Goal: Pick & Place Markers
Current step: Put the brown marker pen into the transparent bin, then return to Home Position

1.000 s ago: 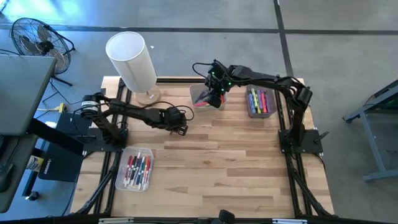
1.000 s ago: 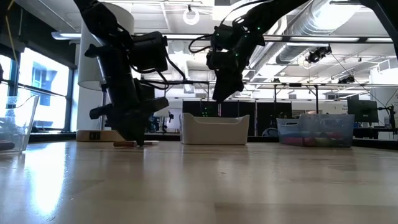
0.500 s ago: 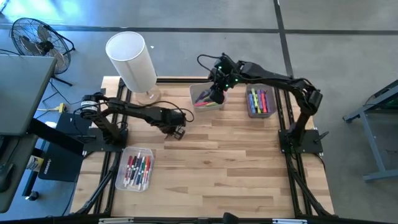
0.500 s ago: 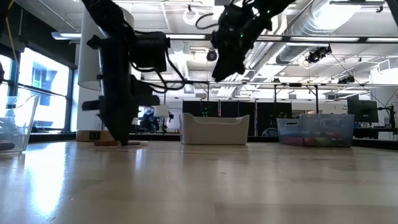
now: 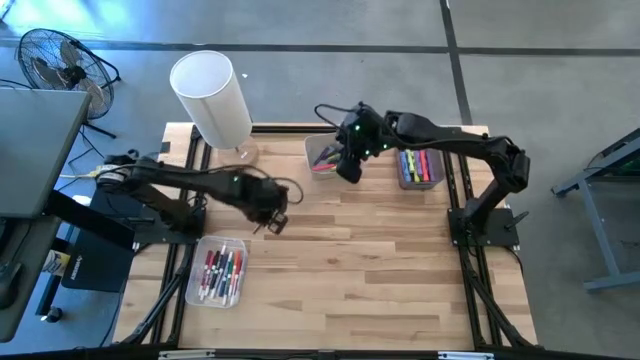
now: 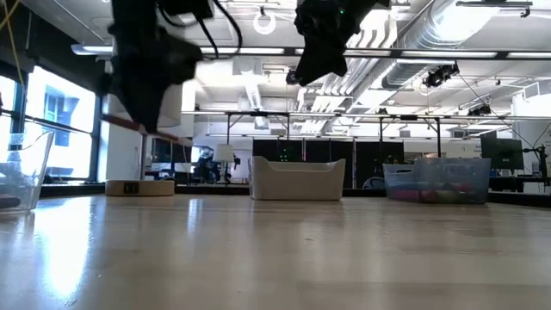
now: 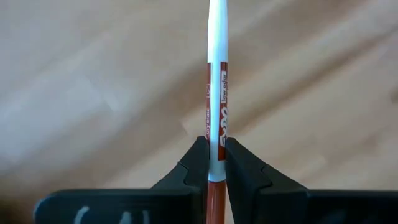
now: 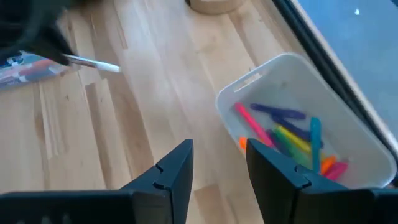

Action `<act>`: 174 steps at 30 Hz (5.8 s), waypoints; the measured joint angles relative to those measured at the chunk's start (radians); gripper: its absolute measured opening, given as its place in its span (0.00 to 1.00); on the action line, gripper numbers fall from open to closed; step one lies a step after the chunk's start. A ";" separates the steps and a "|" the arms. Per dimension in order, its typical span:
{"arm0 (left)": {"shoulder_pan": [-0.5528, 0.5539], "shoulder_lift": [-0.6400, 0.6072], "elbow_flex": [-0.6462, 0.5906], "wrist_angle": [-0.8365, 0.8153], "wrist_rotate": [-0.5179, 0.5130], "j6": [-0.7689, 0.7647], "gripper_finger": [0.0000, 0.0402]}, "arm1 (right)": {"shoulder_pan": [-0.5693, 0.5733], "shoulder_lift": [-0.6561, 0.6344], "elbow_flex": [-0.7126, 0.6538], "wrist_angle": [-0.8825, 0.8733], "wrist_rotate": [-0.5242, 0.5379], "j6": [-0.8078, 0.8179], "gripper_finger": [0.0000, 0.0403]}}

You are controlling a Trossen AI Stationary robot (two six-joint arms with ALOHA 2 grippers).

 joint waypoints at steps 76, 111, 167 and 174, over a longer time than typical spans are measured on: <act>-0.065 -0.124 -0.127 0.359 -0.211 0.477 0.00 | 0.190 -0.670 -1.089 0.798 -0.085 0.155 0.00; 0.185 -0.168 -0.136 0.456 -0.095 0.546 0.00 | 0.433 -1.647 -1.481 0.744 0.210 0.046 0.00; -0.045 -1.195 -0.944 0.984 0.059 0.868 0.00 | 0.433 -1.617 -1.552 0.806 0.211 -0.031 0.00; -0.045 -1.435 -1.022 0.987 0.105 0.893 0.00 | 0.433 -1.616 -1.552 0.806 0.211 -0.031 0.00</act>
